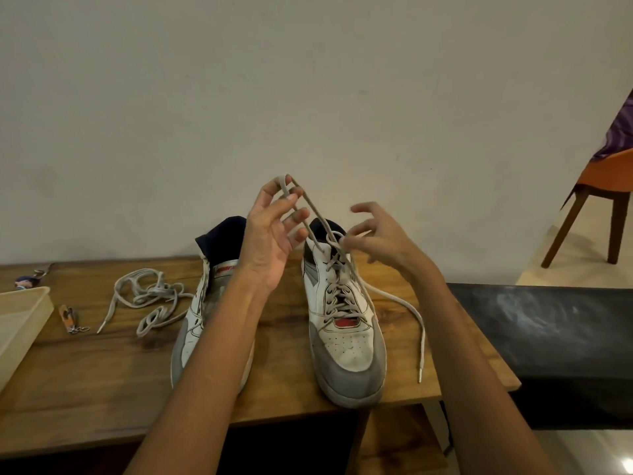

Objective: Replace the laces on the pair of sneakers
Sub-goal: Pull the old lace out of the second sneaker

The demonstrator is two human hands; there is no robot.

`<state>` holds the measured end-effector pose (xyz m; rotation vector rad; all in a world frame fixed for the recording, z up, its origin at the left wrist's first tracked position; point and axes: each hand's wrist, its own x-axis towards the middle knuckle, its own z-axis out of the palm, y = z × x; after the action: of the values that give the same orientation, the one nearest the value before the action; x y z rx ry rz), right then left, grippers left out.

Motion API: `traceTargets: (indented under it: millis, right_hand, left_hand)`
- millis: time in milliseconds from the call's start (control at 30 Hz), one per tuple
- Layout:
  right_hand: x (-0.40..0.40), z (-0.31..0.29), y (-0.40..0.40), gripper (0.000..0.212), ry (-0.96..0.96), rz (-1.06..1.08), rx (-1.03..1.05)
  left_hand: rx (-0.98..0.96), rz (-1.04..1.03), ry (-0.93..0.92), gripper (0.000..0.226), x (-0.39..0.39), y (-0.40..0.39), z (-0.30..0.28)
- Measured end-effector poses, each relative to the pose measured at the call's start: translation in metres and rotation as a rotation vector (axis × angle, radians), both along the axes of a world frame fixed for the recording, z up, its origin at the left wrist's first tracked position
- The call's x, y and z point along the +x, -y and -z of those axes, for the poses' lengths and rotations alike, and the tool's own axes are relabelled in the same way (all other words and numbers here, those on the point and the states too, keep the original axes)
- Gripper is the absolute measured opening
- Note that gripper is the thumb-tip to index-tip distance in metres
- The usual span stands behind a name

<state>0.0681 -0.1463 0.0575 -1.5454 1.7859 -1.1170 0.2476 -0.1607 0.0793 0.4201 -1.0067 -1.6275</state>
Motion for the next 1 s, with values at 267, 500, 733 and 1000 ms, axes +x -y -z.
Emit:
traceTargets:
  millis: [267,500,733,1000]
  right_hand:
    - [0.006,0.003,0.004,0.027,0.203,0.229,-0.209]
    - [-0.038,0.007,-0.011,0.031,0.358,0.791,-0.335]
    - [-0.090,0.014,-0.031,0.027,0.449,1.005,-0.341]
    - [-0.024,0.012,-0.004,0.023,-0.020,0.160,0.189]
  left_hand:
    - [0.041,-0.095,-0.137,0.009,0.006,0.003,-0.007]
    - [0.325,-0.420,-0.323,0.017,0.006,0.020,0.013]
    - [-0.140,-0.236,1.410,0.016,0.004,0.026,0.054]
    - [-0.503,-0.454,1.767,0.030,-0.022,0.005,0.057]
